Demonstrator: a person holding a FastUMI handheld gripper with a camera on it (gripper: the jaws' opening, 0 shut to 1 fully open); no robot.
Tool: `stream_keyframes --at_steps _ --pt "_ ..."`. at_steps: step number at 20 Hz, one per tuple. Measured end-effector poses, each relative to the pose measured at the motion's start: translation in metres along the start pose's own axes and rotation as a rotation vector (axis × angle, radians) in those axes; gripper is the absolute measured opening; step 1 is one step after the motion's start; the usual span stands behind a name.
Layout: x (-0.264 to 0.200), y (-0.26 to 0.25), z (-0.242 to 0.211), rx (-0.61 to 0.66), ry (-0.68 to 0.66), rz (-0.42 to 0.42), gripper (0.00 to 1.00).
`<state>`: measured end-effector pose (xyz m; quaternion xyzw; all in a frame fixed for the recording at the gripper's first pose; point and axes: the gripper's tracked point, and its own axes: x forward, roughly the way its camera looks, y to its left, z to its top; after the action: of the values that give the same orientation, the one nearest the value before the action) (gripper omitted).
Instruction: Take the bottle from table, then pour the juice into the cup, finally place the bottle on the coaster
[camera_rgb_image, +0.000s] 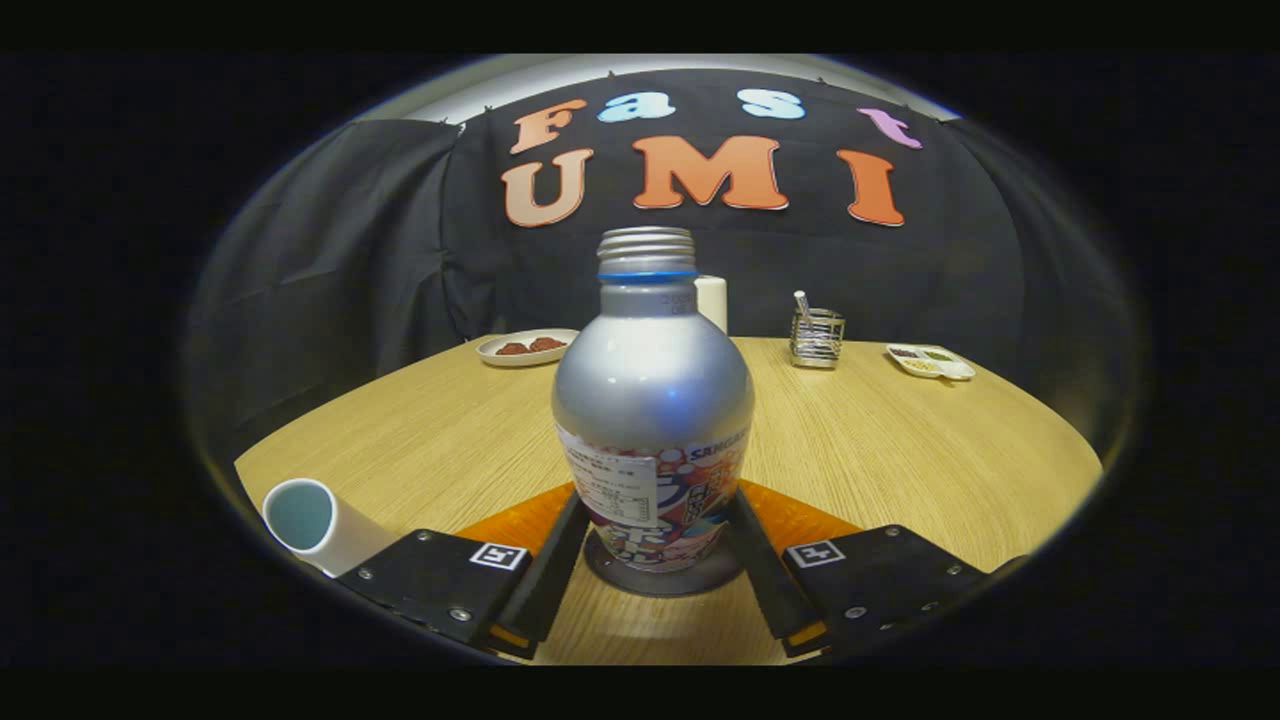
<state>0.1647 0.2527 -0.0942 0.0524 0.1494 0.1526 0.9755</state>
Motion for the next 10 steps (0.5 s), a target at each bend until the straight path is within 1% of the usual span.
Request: stream_keyframes --at_steps 3,5,7,10 --pt "0.0 -0.003 -0.008 0.02 0.018 -0.006 0.81" --pt "-0.003 -0.006 -0.01 0.025 0.022 -0.018 0.88" --pt "-0.005 -0.004 -0.009 0.03 0.024 -0.017 0.97" --pt "-0.014 -0.002 -0.004 0.023 0.016 -0.012 0.97"
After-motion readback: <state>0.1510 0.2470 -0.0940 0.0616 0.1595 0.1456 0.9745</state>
